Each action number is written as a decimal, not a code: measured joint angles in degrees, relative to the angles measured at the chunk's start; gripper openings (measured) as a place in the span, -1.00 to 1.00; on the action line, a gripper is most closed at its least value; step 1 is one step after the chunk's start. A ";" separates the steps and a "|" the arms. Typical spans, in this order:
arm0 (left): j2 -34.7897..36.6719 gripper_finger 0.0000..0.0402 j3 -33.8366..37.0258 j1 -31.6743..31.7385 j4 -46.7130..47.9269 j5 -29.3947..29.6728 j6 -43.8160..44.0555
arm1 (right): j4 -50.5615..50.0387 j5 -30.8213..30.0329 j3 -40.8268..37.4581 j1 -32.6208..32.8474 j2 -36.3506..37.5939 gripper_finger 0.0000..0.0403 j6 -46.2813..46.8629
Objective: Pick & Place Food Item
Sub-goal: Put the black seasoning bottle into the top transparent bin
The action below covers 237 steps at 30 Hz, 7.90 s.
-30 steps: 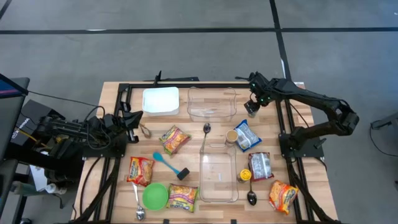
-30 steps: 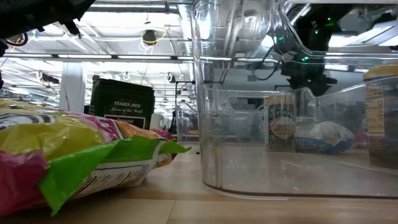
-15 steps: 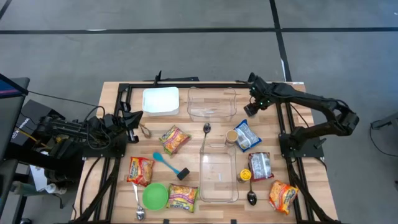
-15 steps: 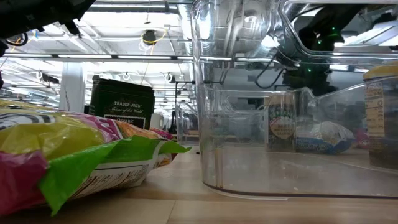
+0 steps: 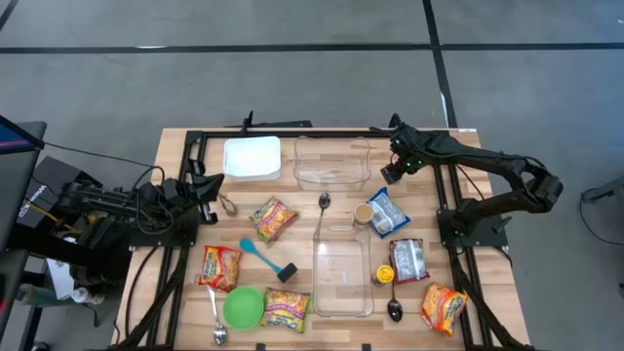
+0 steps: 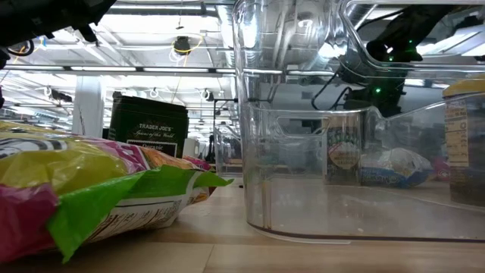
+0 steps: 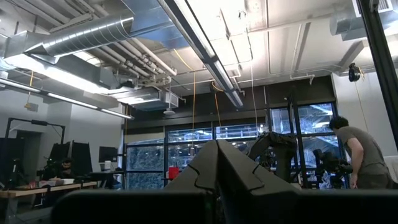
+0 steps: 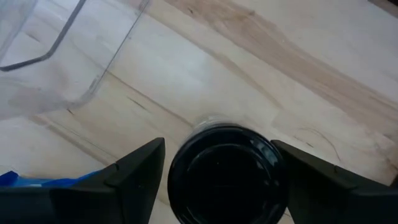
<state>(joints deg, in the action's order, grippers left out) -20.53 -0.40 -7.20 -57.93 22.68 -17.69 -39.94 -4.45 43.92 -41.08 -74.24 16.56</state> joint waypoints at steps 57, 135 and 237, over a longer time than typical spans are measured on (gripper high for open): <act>0.00 -1.00 0.00 0.00 0.01 0.02 0.01 | -4.29 -0.02 4.60 0.09 -0.04 0.01 0.42; -0.88 -1.00 -0.02 0.00 0.30 0.01 0.02 | -14.52 2.95 52.68 10.85 -37.68 0.03 -7.98; -1.03 -1.00 -0.02 -0.02 0.48 0.01 0.04 | -11.56 2.94 47.41 9.40 -38.36 0.16 -9.57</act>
<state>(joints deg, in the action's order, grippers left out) -21.56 -0.43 -7.22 -57.45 22.70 -17.65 -51.51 -1.50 91.33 -31.68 -112.60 6.98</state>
